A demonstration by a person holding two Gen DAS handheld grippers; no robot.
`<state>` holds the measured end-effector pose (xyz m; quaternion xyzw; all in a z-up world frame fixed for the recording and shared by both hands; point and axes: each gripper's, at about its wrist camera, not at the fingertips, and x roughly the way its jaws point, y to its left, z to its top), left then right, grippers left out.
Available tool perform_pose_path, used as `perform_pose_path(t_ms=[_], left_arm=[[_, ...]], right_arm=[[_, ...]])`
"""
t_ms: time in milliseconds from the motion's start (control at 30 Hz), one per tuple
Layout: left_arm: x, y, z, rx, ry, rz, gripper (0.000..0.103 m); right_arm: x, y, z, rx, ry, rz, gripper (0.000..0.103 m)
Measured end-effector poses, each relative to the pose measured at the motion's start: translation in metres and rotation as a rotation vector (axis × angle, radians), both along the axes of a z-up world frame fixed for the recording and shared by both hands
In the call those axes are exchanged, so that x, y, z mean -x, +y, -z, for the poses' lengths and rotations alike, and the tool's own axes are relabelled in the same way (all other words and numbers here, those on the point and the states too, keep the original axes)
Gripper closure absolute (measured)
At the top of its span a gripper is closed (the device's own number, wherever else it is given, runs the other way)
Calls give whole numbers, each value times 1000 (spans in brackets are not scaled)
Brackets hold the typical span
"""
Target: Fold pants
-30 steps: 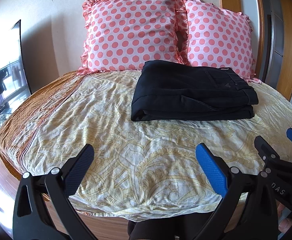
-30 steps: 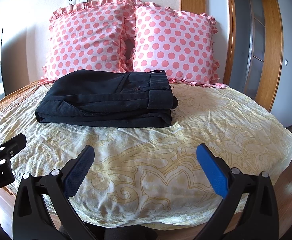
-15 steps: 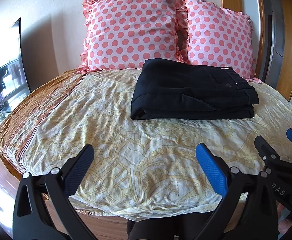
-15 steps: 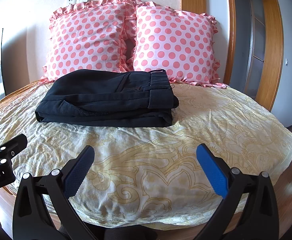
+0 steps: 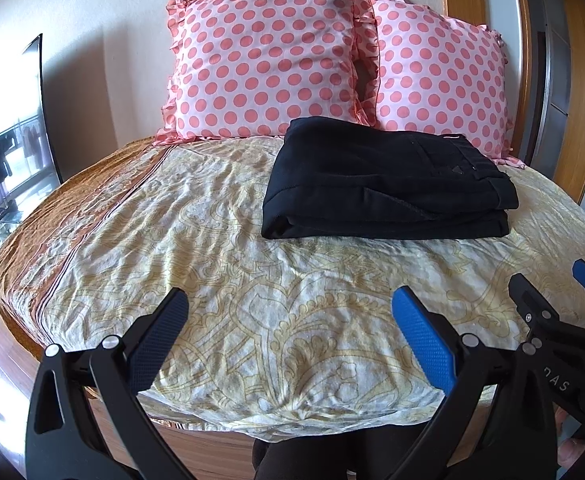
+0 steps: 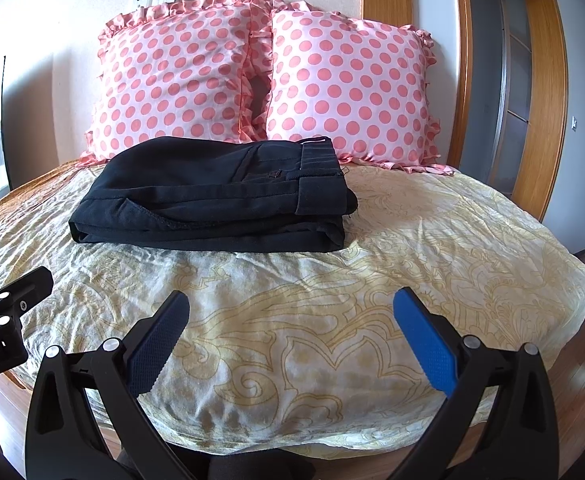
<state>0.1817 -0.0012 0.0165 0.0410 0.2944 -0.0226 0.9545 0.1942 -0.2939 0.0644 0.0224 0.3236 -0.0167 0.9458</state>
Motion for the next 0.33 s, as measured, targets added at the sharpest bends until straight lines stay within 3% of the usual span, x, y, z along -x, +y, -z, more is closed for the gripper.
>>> perform_pose_path(t_ms=[333], left_arm=[[-1,-1,-1,4,10,9,2]], right_arm=[[0,0,1,-1,1,0,1]])
